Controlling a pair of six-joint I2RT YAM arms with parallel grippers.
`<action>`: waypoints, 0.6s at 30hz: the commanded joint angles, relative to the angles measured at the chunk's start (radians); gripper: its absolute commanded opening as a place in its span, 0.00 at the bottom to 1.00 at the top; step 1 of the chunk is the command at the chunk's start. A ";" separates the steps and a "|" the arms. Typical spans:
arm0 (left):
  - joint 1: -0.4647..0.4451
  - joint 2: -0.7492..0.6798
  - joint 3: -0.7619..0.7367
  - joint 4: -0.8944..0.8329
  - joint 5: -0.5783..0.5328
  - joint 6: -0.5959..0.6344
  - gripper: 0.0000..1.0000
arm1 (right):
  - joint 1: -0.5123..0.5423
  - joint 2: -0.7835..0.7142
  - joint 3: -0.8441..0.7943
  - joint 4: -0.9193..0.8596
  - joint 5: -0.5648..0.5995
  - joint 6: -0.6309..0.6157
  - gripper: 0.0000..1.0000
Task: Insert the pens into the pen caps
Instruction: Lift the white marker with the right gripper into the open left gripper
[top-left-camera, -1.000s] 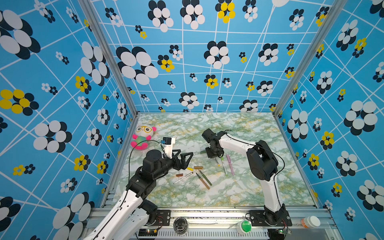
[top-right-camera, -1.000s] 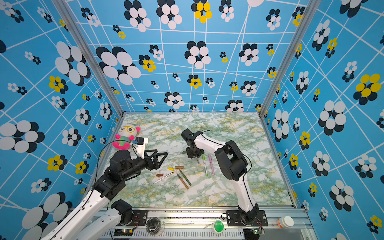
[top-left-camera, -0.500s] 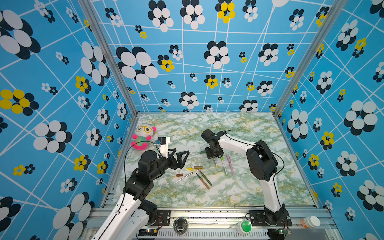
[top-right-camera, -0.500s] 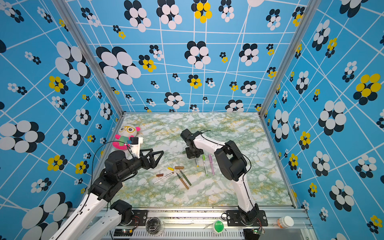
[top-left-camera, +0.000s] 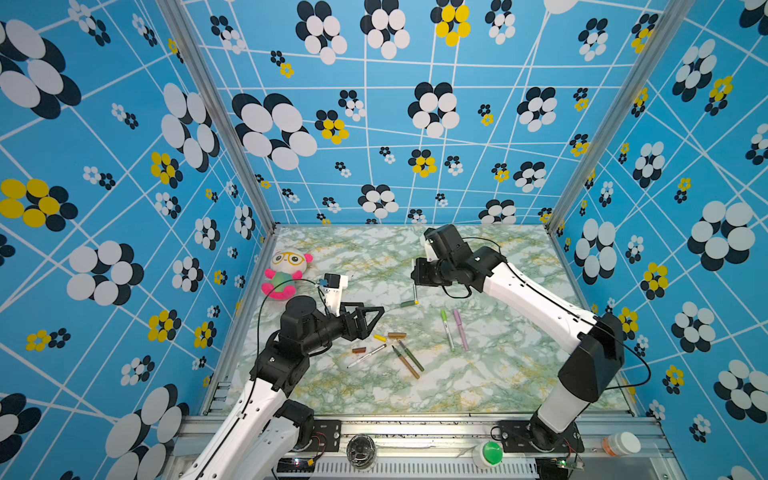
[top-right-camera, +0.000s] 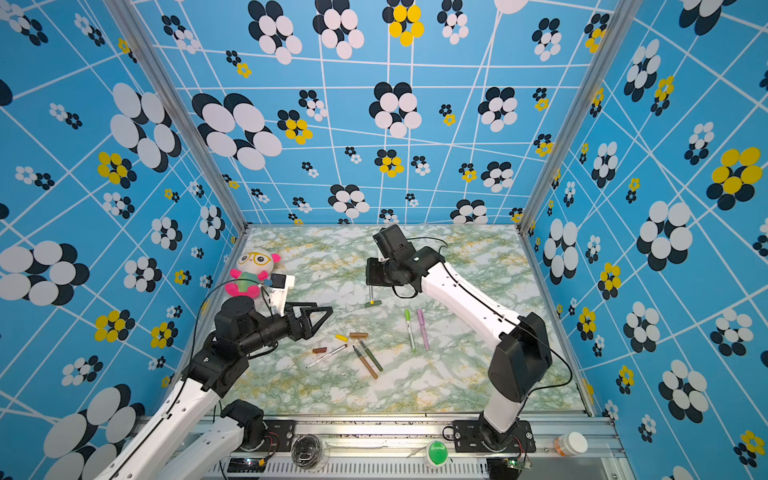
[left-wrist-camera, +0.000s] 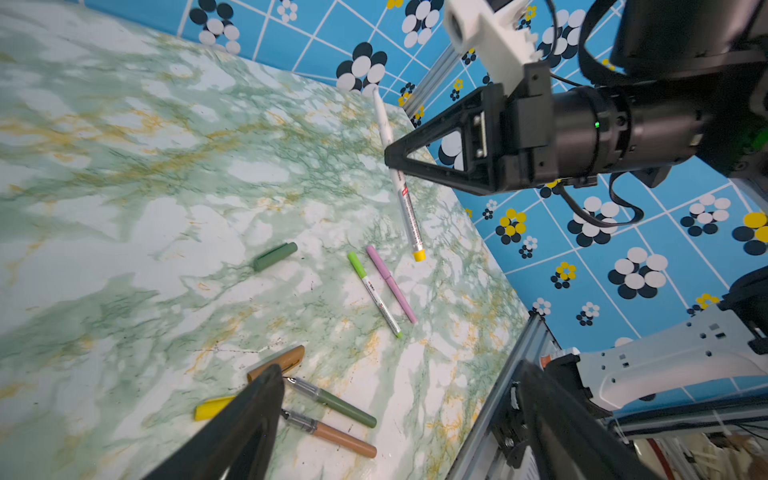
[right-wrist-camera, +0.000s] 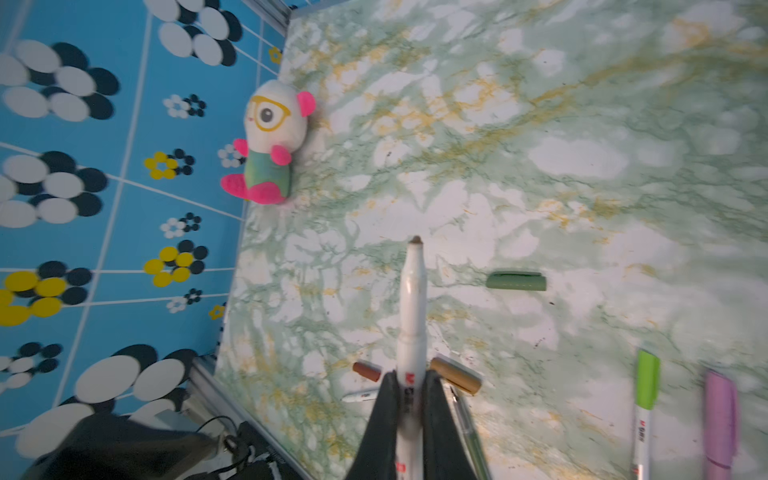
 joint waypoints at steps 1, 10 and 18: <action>0.006 0.021 -0.033 0.137 0.089 -0.088 0.87 | 0.002 -0.030 -0.089 0.184 -0.155 0.081 0.00; -0.032 0.115 -0.027 0.252 0.086 -0.156 0.79 | 0.035 -0.050 -0.145 0.390 -0.292 0.108 0.00; -0.080 0.205 0.013 0.293 0.037 -0.143 0.71 | 0.061 -0.046 -0.147 0.425 -0.346 0.103 0.00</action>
